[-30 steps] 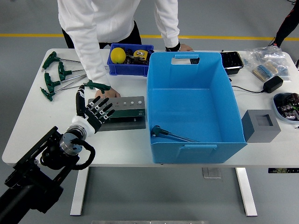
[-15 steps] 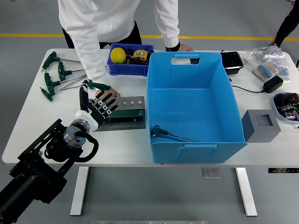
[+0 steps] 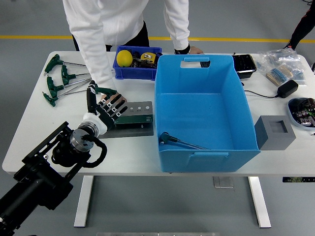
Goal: Lift tool from toolbox,place it in box,lift tool from toolbox,place it in box
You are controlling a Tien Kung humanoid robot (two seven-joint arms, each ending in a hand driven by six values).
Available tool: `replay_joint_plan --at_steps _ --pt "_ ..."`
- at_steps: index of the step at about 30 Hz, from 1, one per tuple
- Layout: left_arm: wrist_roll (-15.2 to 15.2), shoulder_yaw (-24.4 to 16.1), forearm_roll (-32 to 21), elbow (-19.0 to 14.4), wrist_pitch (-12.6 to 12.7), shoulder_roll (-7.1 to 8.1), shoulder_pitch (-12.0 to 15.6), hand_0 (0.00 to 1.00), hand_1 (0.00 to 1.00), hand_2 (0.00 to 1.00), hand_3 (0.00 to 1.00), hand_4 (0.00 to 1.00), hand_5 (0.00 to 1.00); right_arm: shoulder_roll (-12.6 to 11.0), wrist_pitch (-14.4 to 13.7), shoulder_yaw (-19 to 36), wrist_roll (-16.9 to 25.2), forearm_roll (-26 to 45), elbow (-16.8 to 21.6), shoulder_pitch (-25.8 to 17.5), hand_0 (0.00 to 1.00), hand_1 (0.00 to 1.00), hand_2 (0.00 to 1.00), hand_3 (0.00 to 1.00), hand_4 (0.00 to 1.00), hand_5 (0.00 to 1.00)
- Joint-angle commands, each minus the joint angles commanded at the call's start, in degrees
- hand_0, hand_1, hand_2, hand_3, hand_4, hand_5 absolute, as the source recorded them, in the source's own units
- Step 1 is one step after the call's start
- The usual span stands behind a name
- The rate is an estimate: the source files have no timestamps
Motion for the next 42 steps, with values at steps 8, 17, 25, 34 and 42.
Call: replay_joint_plan --at_steps 8,17,25,34,42 --pt "-0.87 0.60 -2.71 -0.70 -0.92 0.02 -1.15 0.474 0.499 0.648 0.766 0.898 0.998 0.02 0.04 0.05 -0.10 -0.18 -0.01 -0.14 0.685 0.697 0.745 0.589 0.842 0.756" --pt "-2.43 0.42 -6.49 -4.14 -1.32 0.46 -1.10 0.561 0.530 0.708 0.695 0.902 0.998 0.01 0.02 0.03 -0.03 -0.12 0.01 -0.16 0.687 0.698 0.746 0.589 0.843 0.757" --pt "-4.71 0.19 -9.58 -11.02 2.00 1.34 -1.14 0.561 0.537 0.711 0.660 0.883 0.998 0.06 0.01 0.38 -0.26 -0.68 -0.03 -0.21 0.685 0.698 0.747 0.589 0.844 0.758" --pt "-9.51 0.51 -16.91 -19.06 2.00 1.98 -2.37 0.569 0.546 0.713 0.651 0.858 0.998 0.07 -0.01 -0.20 0.05 0.31 -0.17 -0.38 0.687 0.696 0.746 0.590 0.844 0.758" --pt "-10.69 1.30 -19.89 -24.37 2.00 2.59 -4.00 0.567 0.573 0.703 0.641 0.840 0.998 0.06 -0.07 -0.15 0.11 0.43 -0.20 -0.20 0.687 0.697 0.745 0.589 0.844 0.759"
